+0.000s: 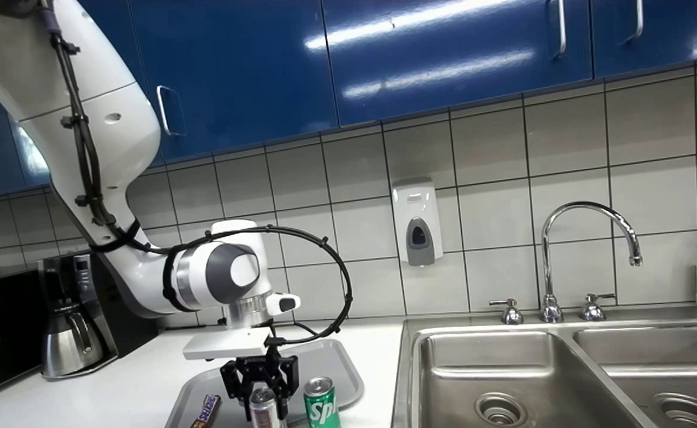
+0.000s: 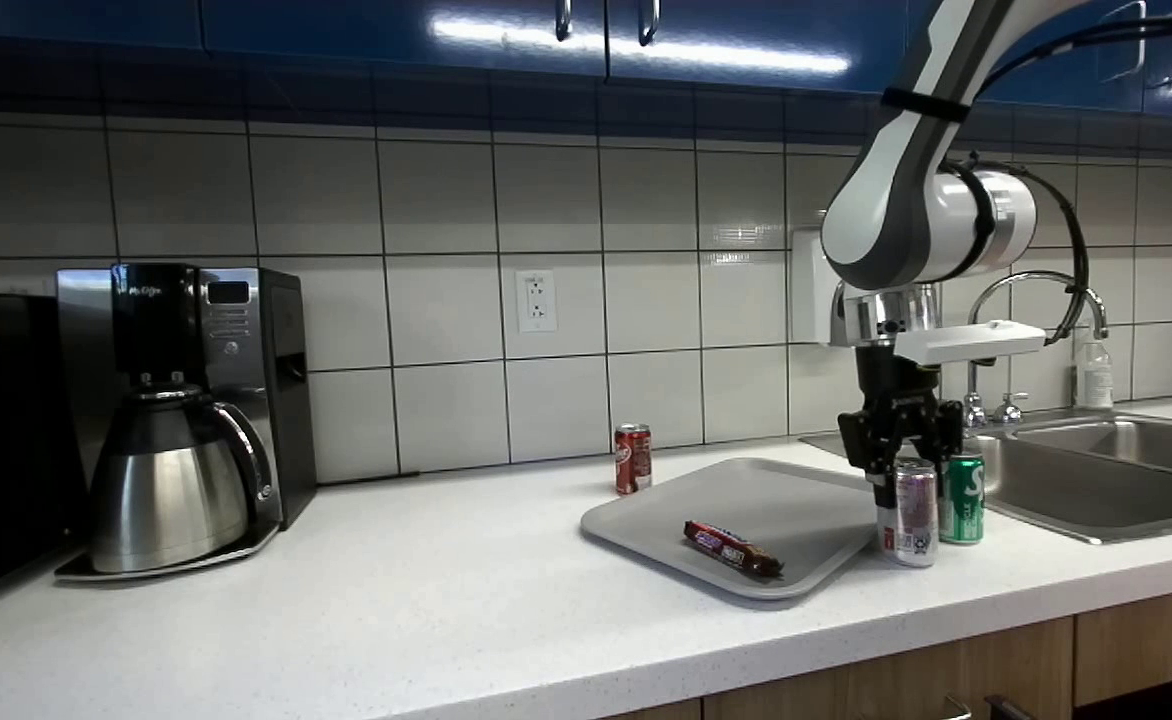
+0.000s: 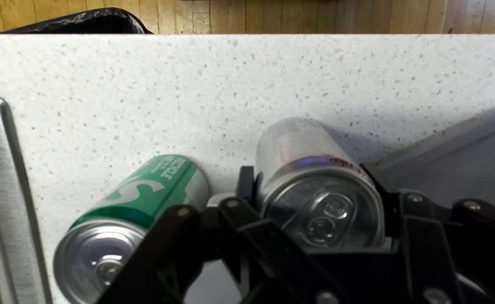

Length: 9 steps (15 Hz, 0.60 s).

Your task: Put the cans on the grey tray.

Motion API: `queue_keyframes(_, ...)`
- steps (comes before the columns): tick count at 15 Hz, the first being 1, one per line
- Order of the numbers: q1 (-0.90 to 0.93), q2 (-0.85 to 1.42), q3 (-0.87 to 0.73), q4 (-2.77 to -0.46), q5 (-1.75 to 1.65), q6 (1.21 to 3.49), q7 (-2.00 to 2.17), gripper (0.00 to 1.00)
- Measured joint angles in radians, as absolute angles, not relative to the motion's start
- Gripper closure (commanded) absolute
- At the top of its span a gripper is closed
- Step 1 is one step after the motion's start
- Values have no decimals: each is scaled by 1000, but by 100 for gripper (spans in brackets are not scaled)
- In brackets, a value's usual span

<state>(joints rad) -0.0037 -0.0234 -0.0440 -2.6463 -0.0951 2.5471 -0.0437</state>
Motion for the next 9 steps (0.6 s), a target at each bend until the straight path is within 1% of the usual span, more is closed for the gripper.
queue_keyframes(9,23,-93,-22,-2524,-26,2367,-114,62)
